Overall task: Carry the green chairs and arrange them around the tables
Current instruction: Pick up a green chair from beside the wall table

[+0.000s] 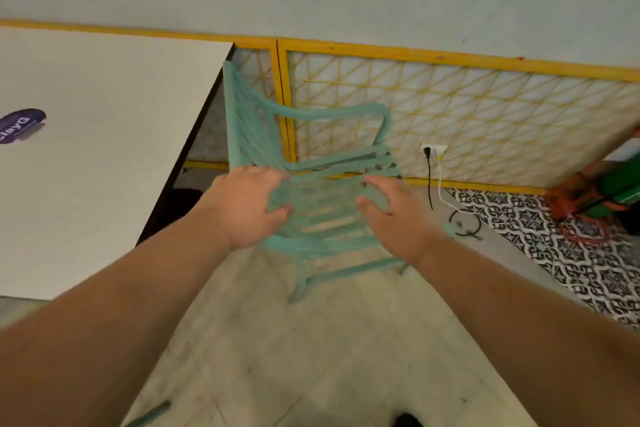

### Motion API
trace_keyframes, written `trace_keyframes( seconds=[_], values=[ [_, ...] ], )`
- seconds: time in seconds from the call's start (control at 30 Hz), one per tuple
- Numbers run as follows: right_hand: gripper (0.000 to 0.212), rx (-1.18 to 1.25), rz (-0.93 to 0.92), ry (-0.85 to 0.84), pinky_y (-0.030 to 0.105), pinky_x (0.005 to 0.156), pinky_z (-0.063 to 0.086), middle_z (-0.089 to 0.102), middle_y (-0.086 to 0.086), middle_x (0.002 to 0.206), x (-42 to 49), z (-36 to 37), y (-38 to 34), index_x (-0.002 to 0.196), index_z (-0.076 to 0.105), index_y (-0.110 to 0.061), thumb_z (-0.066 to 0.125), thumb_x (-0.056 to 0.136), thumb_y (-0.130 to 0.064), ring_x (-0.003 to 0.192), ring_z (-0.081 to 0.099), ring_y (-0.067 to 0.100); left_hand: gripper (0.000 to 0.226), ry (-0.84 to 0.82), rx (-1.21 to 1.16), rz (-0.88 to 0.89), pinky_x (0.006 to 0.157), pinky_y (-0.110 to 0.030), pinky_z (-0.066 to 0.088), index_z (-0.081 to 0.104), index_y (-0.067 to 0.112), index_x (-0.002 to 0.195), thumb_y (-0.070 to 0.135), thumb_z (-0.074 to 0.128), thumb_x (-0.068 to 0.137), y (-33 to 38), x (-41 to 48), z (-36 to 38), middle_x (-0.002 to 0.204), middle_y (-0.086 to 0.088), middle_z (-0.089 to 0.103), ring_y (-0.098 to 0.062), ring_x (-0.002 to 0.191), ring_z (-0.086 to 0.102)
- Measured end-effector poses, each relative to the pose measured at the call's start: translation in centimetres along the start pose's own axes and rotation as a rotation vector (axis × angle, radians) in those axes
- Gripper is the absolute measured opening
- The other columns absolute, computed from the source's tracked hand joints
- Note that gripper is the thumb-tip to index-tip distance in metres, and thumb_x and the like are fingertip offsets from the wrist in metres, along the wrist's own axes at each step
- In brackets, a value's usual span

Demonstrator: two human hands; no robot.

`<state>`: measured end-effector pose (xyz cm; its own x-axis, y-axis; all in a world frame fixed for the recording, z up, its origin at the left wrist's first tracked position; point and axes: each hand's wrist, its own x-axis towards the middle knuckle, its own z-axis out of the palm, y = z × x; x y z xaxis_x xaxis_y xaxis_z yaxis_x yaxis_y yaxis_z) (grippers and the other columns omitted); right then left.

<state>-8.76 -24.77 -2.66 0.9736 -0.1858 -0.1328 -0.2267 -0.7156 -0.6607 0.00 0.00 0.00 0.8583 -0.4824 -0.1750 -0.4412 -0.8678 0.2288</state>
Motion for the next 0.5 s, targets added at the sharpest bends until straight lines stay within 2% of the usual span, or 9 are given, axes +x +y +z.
trace_keyframes(
  seconds=[0.1,0.2,0.27,0.37,0.43,0.5],
  values=[
    [0.056,-0.058,0.067,-0.07,0.038,0.111,0.041,0.046,-0.006,0.156,0.7,2.7,3.1,0.152,0.046,-0.028,0.049,0.102,-0.052,0.13,0.055,0.018,0.069,-0.101,0.055,0.058,0.118,-0.047,0.034,0.036,0.031,0.157,0.058,0.052,0.095,2.0,1.2,5.1,0.158,0.002,0.045,-0.026,0.147,0.037],
    [0.054,-0.127,0.086,-0.122,0.042,0.111,0.044,0.05,-0.004,0.153,2.1,5.4,6.8,0.15,0.048,-0.026,0.048,0.102,-0.053,0.126,0.057,0.018,0.068,-0.186,0.062,0.009,0.117,-0.045,0.03,0.032,0.032,0.158,0.057,0.051,0.097,3.8,2.8,10.2,0.16,0.003,0.041,-0.025,0.149,0.033],
    [0.052,-0.119,0.11,-0.128,0.041,0.109,0.044,0.051,-0.003,0.151,3.3,6.9,8.9,0.148,0.051,-0.025,0.047,0.103,-0.05,0.123,0.059,0.02,0.066,-0.266,0.154,-0.044,0.115,-0.046,0.033,0.036,0.03,0.155,0.059,0.048,0.098,3.5,4.2,13.0,0.157,0.001,0.044,-0.027,0.146,0.037],
    [0.043,-0.113,0.125,-0.163,0.037,0.106,0.044,0.057,0.004,0.143,4.9,10.0,12.3,0.141,0.058,-0.019,0.042,0.107,-0.04,0.126,0.057,0.026,0.051,-0.391,0.436,-0.096,0.101,-0.043,0.041,0.051,0.027,0.139,0.06,0.037,0.102,2.5,5.4,17.0,0.139,-0.002,0.06,-0.028,0.129,0.054],
    [0.036,-0.095,0.129,-0.185,0.036,0.092,0.046,0.063,0.006,0.123,5.5,12.0,14.2,0.128,0.064,-0.017,0.039,0.109,-0.034,0.117,0.06,0.03,0.043,-0.385,0.554,-0.074,0.092,-0.041,0.037,0.054,0.025,0.132,0.053,0.033,0.106,2.2,6.2,18.9,0.133,-0.001,0.062,-0.026,0.124,0.058],
    [0.036,-0.075,0.15,-0.221,0.037,0.093,0.045,0.064,0.009,0.119,6.2,13.5,15.8,0.125,0.065,-0.014,0.038,0.11,-0.033,0.117,0.059,0.032,0.043,-0.376,0.592,-0.077,0.086,-0.04,0.034,0.053,0.023,0.131,0.05,0.03,0.108,2.2,7.2,19.8,0.132,-0.002,0.062,-0.026,0.123,0.058]
  ],
)
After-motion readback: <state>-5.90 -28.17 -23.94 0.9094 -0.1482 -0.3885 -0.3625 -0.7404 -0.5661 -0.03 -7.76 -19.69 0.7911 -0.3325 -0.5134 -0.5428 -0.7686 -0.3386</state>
